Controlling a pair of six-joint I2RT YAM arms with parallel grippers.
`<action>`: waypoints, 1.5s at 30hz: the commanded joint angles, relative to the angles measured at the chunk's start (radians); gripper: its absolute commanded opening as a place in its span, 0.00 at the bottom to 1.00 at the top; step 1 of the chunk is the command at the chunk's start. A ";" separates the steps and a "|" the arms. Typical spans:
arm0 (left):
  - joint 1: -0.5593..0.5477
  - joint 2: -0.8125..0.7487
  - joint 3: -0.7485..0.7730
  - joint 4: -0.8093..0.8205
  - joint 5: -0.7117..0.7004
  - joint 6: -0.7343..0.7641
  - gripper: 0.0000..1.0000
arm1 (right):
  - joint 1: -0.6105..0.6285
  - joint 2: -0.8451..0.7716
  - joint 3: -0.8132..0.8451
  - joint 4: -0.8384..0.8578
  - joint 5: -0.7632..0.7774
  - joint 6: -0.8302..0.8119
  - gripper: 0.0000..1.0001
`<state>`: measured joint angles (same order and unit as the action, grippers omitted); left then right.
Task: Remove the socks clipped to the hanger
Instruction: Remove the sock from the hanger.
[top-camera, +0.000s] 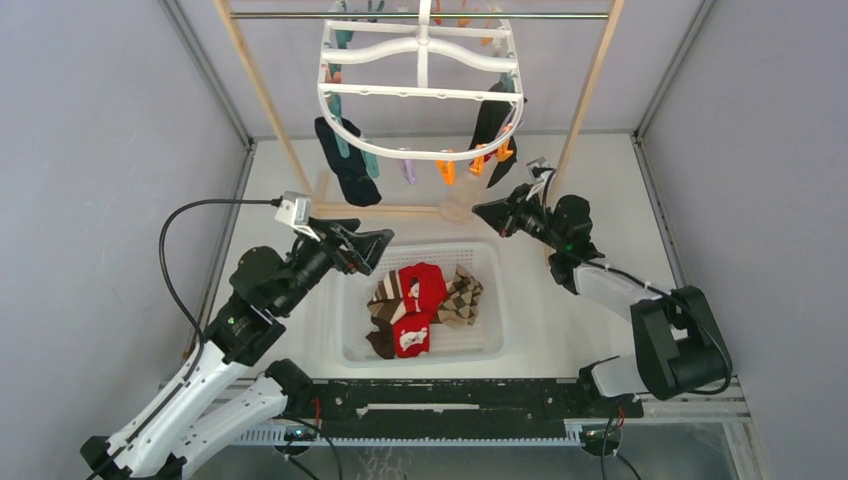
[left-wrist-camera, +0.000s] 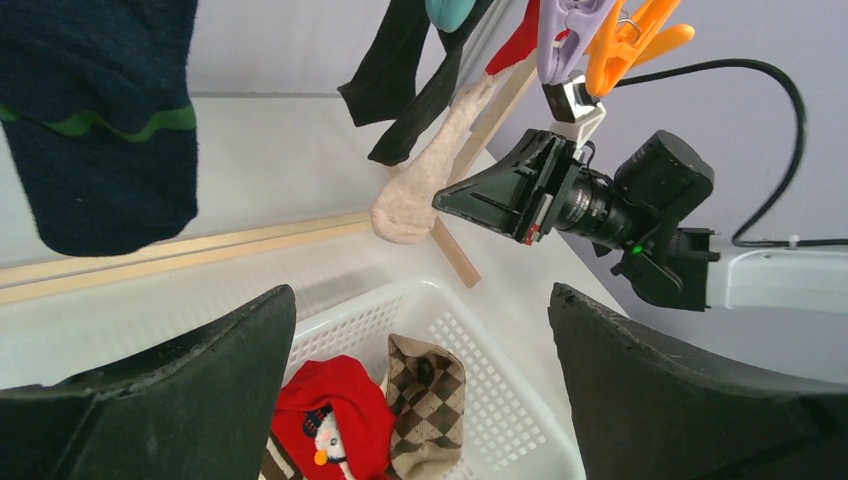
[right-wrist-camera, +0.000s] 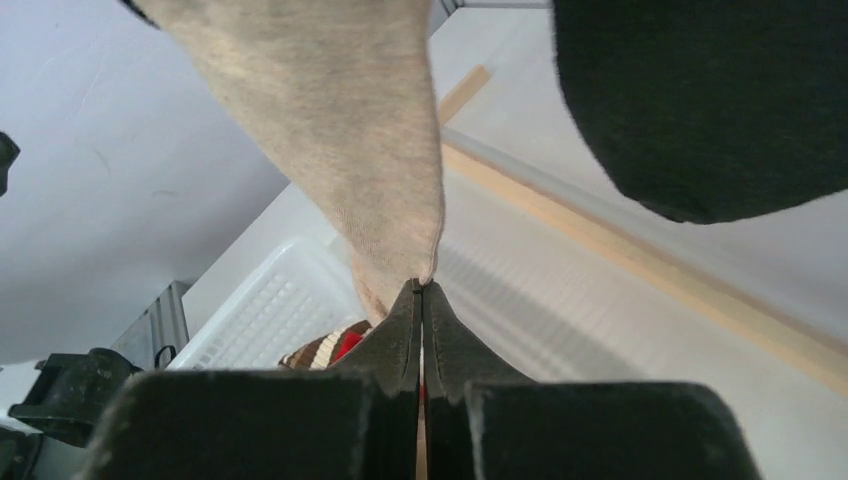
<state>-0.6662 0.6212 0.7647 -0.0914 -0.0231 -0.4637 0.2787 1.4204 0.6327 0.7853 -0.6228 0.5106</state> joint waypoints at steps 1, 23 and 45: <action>0.006 -0.017 -0.023 0.021 -0.004 -0.011 1.00 | 0.061 -0.105 0.001 -0.141 0.079 -0.117 0.00; 0.006 0.044 -0.082 0.134 0.062 -0.045 1.00 | 0.308 -0.419 -0.043 -0.352 0.210 -0.129 0.00; 0.006 0.073 -0.121 0.241 0.197 -0.067 1.00 | 0.347 -0.568 -0.028 -0.419 0.189 -0.064 0.00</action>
<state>-0.6659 0.7151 0.6540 0.0971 0.1432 -0.5240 0.6178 0.8970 0.5877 0.3843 -0.4355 0.4370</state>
